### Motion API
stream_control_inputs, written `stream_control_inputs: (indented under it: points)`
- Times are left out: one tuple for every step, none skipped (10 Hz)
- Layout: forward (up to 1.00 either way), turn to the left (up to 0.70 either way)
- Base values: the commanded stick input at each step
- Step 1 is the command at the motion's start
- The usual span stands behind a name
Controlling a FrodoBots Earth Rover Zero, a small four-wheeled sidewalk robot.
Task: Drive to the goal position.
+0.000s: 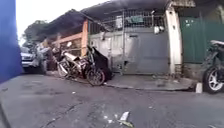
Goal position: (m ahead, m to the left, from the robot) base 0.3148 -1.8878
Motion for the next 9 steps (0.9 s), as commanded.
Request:
stream_control_inputs:
  points:
    - [0.09,0.00]
    - [0.34,-0.01]
    - [0.34,-0.01]
    - [0.32,-0.27]
    - [0.30,-0.60]
    - [0.31,-0.62]
    - [0.32,-0.63]
    - [0.34,-0.68]
    - [0.35,-0.70]
